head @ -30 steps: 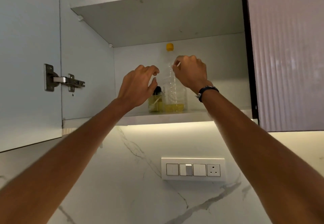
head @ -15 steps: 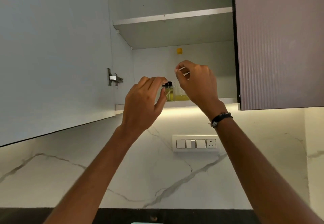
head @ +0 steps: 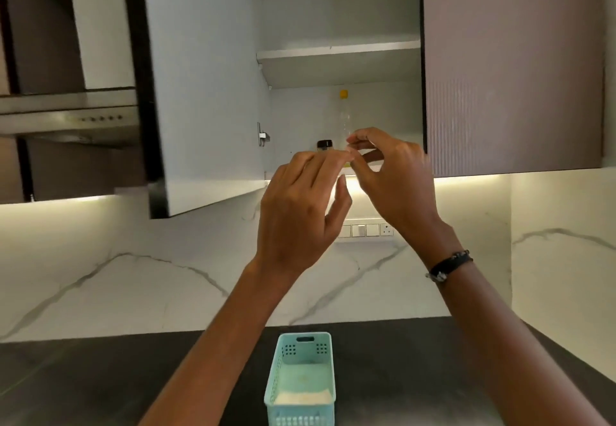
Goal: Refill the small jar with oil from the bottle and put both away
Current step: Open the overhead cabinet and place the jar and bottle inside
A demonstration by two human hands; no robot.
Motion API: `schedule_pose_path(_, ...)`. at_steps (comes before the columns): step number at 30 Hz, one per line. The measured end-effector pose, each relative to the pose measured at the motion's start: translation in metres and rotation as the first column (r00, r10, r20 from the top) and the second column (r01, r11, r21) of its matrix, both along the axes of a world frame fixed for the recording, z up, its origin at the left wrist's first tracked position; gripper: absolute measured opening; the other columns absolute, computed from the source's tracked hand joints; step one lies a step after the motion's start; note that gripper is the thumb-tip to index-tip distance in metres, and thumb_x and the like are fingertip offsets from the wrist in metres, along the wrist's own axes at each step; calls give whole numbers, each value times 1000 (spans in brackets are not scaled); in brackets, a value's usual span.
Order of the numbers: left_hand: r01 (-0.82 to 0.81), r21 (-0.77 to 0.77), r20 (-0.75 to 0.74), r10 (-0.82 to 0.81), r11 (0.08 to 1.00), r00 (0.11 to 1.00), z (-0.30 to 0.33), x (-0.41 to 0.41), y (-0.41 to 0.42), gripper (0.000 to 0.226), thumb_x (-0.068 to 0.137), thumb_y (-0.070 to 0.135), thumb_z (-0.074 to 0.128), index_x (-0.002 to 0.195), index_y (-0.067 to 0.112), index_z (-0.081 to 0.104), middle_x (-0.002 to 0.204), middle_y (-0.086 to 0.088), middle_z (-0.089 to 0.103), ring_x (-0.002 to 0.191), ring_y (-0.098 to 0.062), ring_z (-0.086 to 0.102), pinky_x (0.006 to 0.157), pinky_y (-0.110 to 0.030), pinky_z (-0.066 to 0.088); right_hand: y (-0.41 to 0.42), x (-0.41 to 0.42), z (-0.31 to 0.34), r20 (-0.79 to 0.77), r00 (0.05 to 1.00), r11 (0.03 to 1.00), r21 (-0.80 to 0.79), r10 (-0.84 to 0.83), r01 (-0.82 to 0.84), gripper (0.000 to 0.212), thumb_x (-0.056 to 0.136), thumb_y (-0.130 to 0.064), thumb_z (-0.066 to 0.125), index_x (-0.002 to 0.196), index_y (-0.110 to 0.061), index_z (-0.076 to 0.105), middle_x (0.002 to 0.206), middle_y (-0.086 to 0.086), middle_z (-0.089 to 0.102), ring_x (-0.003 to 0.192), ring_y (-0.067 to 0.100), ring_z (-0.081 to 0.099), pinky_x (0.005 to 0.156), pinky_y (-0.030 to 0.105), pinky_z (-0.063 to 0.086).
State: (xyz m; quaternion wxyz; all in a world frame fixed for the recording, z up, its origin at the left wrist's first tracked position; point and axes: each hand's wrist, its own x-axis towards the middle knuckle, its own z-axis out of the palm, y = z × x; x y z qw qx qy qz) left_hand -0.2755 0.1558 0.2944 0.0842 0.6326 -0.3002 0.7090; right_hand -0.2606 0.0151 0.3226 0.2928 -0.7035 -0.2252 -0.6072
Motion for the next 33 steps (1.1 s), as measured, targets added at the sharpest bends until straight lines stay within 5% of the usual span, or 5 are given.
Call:
schedule_pose_path(6,118,-81,81,-111,990,990,-4,-67,27,28,97,29,46,118,13,54,115,-11,68,111,-20,54,96,-28,45,38,-71,-4,-41,996,995,-62,82,-84,23,90,-22,65,111,-12,66,103,0,72,87,11,68,78,25,55)
schedule_pose_path(11,221,-339,64,-212,915,975,1,-97,60,33,97,19,47,126,4,54,131,-11,58,123,-18,49,107,-21,37,78,-103,-11,-93,979,969,-153,180,-193,28,91,-23,62,118,-14,62,112,0,69,90,11,68,76,32,58)
schedule_pose_path(19,115,-803,-290,-552,585,782,8,-96,99,50,99,12,47,147,13,32,151,-4,38,138,-20,38,109,-26,34,123,-120,-11,-336,884,905,-159,326,-394,47,93,-19,60,137,-11,46,131,12,59,113,21,61,96,29,47)
schedule_pose_path(26,97,-856,-319,-666,508,674,14,-98,99,29,100,16,45,125,7,57,100,7,62,86,-7,55,63,0,43,135,-114,-12,-475,803,899,-53,360,-435,51,93,-21,59,140,-11,42,135,10,56,119,19,57,95,20,37)
schedule_pose_path(33,195,-781,-351,-675,593,649,5,-96,72,35,100,15,44,134,9,52,105,1,64,85,-3,61,74,-7,50,116,-105,-15,-395,809,892,72,436,-445,53,95,-28,55,143,-11,38,141,11,50,121,23,55,102,32,43)
